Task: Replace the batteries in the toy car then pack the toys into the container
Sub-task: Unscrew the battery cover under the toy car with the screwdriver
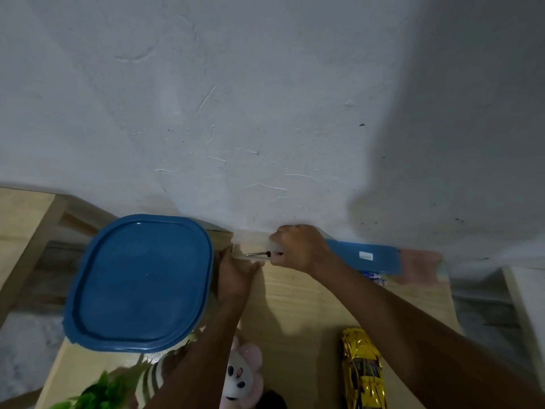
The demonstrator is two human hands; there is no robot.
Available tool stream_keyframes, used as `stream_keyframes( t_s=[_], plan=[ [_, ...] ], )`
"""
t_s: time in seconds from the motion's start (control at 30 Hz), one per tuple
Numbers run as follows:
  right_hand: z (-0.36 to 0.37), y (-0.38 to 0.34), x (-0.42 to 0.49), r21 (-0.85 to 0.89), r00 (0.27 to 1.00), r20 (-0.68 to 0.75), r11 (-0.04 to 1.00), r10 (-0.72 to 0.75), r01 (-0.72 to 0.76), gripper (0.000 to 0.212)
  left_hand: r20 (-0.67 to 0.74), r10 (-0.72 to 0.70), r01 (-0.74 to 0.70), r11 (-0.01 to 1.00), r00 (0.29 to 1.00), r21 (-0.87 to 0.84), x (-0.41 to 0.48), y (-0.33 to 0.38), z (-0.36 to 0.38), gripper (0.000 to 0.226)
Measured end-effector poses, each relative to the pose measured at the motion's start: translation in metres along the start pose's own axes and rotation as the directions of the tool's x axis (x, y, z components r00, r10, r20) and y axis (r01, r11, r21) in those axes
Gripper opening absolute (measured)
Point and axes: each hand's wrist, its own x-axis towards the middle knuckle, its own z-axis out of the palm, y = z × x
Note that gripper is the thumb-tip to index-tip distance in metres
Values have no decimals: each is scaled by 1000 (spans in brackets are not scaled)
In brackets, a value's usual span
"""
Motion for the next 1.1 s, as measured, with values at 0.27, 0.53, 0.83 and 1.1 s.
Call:
stream_keyframes(
  t_s=[0.27,0.53,0.83,1.1],
  plan=[
    [9,-6,-29,207,809,-495,947,317,-245,7,54,57,-69,970,997,233,-19,10,-3,74],
    [10,-14,-31,400,753,-264,779,602,-483,34,-30,18,-16,996,999,84,-14,4,-4,42],
    [19,-10,-32,531,790,-143,720,596,-447,32,-55,8,-4,997,998,71,-19,4,-7,36],
    [18,4,-32,352,942,104,874,320,-335,25,-50,-14,16,999,999,30,-22,5,-9,33]
  ],
)
